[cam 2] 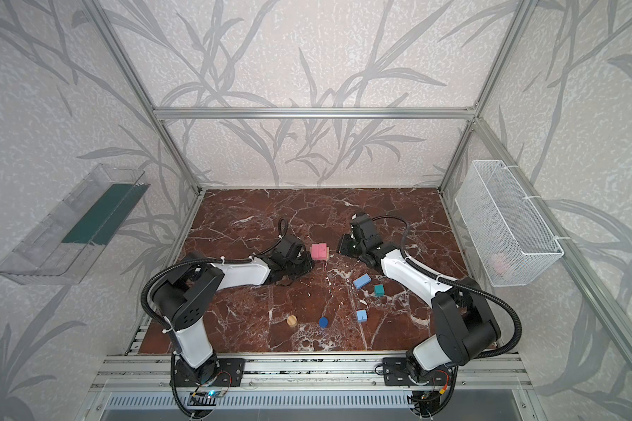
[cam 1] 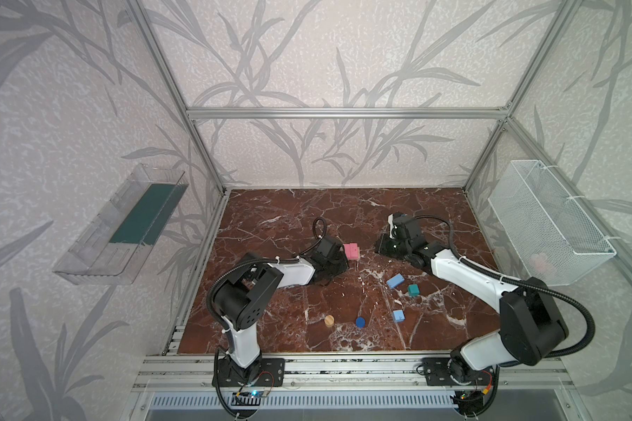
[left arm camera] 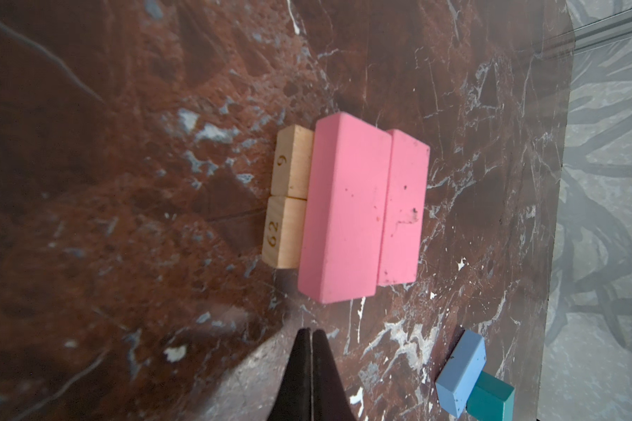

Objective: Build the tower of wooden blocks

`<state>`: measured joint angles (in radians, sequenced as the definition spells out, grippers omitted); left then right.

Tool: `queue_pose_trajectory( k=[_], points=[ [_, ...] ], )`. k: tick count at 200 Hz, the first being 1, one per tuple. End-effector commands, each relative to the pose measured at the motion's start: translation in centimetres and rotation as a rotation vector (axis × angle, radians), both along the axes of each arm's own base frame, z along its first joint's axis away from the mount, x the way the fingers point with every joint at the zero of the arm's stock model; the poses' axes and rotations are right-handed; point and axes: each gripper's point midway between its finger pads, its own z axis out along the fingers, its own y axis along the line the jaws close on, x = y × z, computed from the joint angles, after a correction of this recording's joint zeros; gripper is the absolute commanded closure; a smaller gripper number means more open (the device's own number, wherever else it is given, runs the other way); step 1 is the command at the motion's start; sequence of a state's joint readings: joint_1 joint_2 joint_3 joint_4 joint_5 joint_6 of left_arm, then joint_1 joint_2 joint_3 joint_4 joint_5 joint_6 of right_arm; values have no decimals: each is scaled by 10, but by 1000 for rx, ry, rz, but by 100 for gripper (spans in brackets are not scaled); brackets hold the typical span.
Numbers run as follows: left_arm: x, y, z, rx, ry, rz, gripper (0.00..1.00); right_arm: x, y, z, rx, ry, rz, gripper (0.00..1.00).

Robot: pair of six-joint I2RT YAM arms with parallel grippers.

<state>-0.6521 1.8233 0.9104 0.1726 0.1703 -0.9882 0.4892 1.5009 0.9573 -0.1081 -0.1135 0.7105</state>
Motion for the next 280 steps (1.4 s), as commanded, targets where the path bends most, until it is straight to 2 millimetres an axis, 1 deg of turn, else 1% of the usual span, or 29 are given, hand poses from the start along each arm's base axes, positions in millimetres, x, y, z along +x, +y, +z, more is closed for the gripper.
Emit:
queue_pose_trajectory(
  k=[1, 280],
  points=[
    [7, -4, 4, -9, -15, 3, 100, 2, -2, 3, 12, -11, -7, 100],
    [12, -7, 2, -8, -11, -15, 100, 2, 0, -2, 11, 2, -3, 100]
  ],
)
